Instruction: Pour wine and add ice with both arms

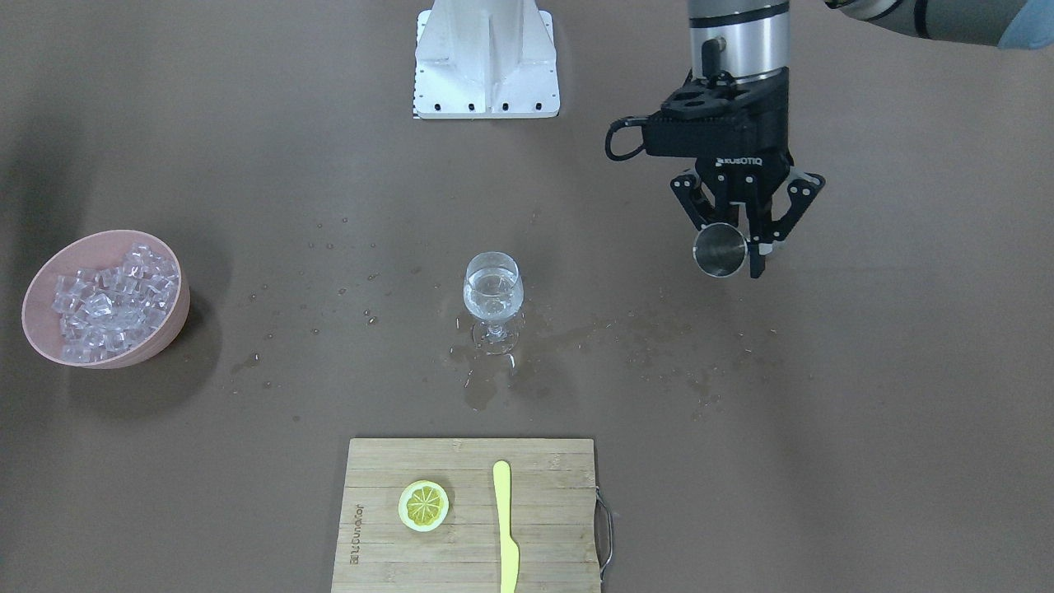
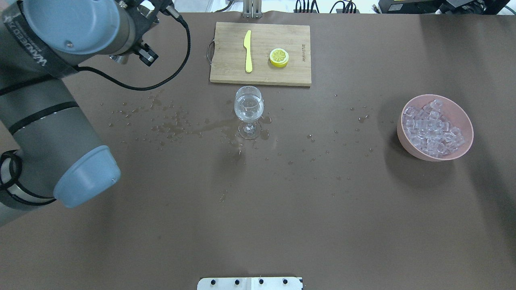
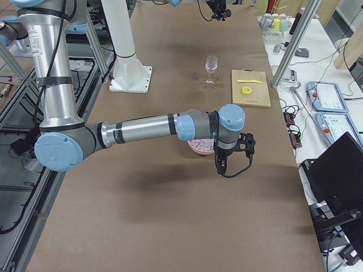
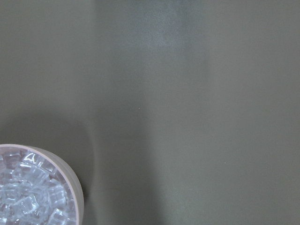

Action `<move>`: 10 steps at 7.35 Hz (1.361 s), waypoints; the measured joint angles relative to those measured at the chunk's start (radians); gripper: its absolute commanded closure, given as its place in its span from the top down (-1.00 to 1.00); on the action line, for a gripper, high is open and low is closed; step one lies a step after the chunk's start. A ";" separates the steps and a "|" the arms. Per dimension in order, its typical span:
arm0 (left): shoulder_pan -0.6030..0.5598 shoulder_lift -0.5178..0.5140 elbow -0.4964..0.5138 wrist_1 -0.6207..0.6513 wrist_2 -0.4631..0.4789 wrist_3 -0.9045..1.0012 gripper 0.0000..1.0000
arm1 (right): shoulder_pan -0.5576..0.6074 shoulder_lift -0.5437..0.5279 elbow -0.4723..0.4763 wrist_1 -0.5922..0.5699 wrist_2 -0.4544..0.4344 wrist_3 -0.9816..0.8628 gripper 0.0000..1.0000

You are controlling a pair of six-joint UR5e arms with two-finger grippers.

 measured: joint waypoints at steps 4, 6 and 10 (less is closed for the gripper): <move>-0.037 0.336 0.008 -0.474 -0.031 -0.169 -1.00 | -0.002 0.002 0.002 0.000 0.001 0.006 1.00; -0.037 0.526 0.043 -0.781 -0.029 -0.269 -1.00 | -0.007 0.002 0.006 0.002 0.001 0.013 1.00; 0.011 0.717 0.172 -1.193 0.140 -0.597 -1.00 | -0.014 0.001 0.011 0.002 0.006 0.031 1.00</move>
